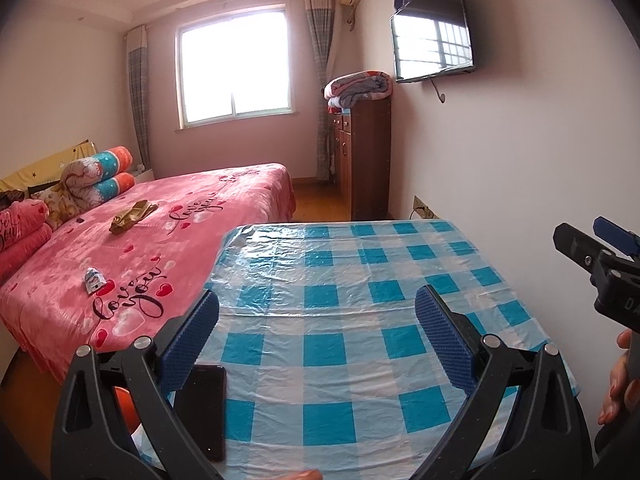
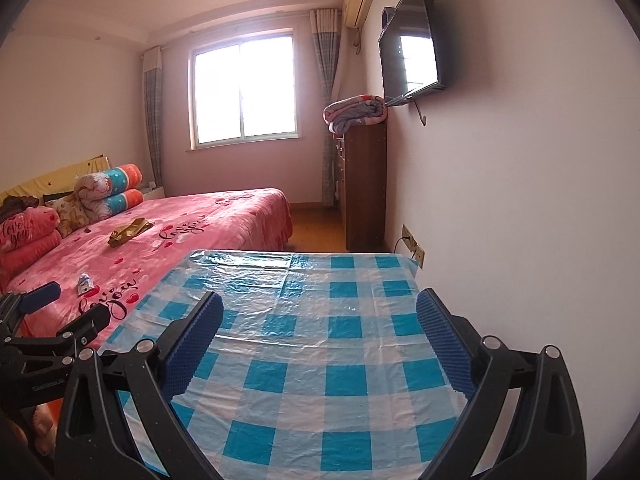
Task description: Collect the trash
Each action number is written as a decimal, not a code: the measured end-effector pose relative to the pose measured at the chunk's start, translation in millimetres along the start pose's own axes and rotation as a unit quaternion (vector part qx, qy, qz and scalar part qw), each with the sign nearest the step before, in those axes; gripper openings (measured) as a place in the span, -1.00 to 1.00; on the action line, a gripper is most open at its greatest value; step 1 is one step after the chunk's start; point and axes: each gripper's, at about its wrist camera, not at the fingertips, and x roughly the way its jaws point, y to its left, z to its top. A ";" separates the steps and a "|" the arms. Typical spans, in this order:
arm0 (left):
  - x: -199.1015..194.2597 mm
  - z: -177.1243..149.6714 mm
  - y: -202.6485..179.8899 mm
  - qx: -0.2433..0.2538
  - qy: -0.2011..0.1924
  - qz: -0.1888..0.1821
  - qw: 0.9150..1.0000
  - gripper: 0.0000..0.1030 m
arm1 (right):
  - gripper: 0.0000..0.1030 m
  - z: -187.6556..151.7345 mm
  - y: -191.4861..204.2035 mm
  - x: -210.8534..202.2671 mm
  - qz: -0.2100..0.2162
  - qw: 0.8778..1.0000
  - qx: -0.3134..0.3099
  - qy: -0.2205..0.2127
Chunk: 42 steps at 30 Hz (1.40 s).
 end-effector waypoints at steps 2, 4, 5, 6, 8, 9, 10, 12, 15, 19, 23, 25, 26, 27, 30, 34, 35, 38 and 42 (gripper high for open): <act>-0.4 0.0 -1.0 0.001 0.000 -0.001 1.000 0.92 | 0.87 -0.1 -0.3 0.4 0.000 1.000 0.000 0.001; -0.3 0.0 -1.8 0.002 -0.001 -0.001 1.000 0.92 | 0.87 -0.2 -0.6 0.1 0.000 1.000 -0.001 0.000; 0.0 -0.2 -2.3 0.003 -0.001 -0.001 1.000 0.92 | 0.87 -0.3 -0.5 0.3 0.000 1.000 -0.001 0.000; -0.1 -0.3 -2.2 0.002 0.000 -0.002 1.000 0.92 | 0.87 -0.4 -0.7 0.3 0.000 1.000 -0.002 0.000; -0.4 -0.3 -2.9 0.003 -0.001 -0.004 1.000 0.92 | 0.87 -0.7 -1.1 0.6 -0.001 1.000 -0.003 0.001; -0.8 -0.1 -3.4 0.004 -0.001 -0.004 1.000 0.92 | 0.87 -1.9 -2.3 1.0 -0.001 1.000 -0.002 0.002; -0.9 -0.3 -4.1 0.006 -0.001 -0.004 1.000 0.92 | 0.87 -2.5 -2.8 1.6 0.000 1.000 -0.002 0.004; -0.9 -0.1 -4.8 0.008 -0.001 -0.005 1.000 0.92 | 0.87 -4.2 -3.1 2.4 0.002 1.000 -0.002 0.005; 1.1 -0.5 -5.8 0.010 0.000 -0.007 1.000 0.92 | 0.87 -6.2 -1.8 4.0 0.004 1.000 -0.002 0.006; 6.4 -0.7 -7.2 0.011 0.006 -0.009 1.000 0.92 | 0.87 -8.2 -0.3 7.3 0.007 1.000 -0.005 0.009; 15.0 -1.7 -9.5 0.014 0.016 -0.013 1.000 0.92 | 0.87 -12.2 -0.3 16.6 0.012 1.000 -0.001 0.021; 20.9 -2.6 -9.7 0.010 0.023 -0.019 1.000 0.92 | 0.87 -15.0 -0.3 22.8 0.014 1.000 0.000 0.027; 24.7 -3.3 -9.3 0.006 0.025 -0.022 0.999 0.92 | 0.87 -16.2 -0.6 26.0 0.015 0.999 0.001 0.031; 27.6 -4.2 -9.4 0.003 0.026 -0.024 0.999 0.92 | 0.87 -19.2 -1.2 31.7 0.017 0.999 0.003 0.038; 45.0 -8.4 -13.1 0.003 0.045 -0.030 0.999 0.92 | 0.87 -27.8 -5.5 46.4 0.018 0.998 0.011 0.056; 83.0 -21.1 -19.7 0.002 0.097 -0.033 0.995 0.92 | 0.87 -45.5 -20.4 80.3 0.014 0.995 0.031 0.096; 96.0 -25.5 -22.2 0.001 0.113 -0.031 0.993 0.92 | 0.87 -50.3 -23.7 89.4 0.011 0.994 0.035 0.108; 133.0 -39.2 -29.5 0.001 0.155 -0.019 0.988 0.92 | 0.87 -69.7 -34.9 124.3 -0.004 0.988 0.046 0.150; 178.5 -56.0 -41.7 0.002 0.205 -0.007 0.979 0.92 | 0.87 -93.3 -44.5 163.3 -0.015 0.978 0.050 0.200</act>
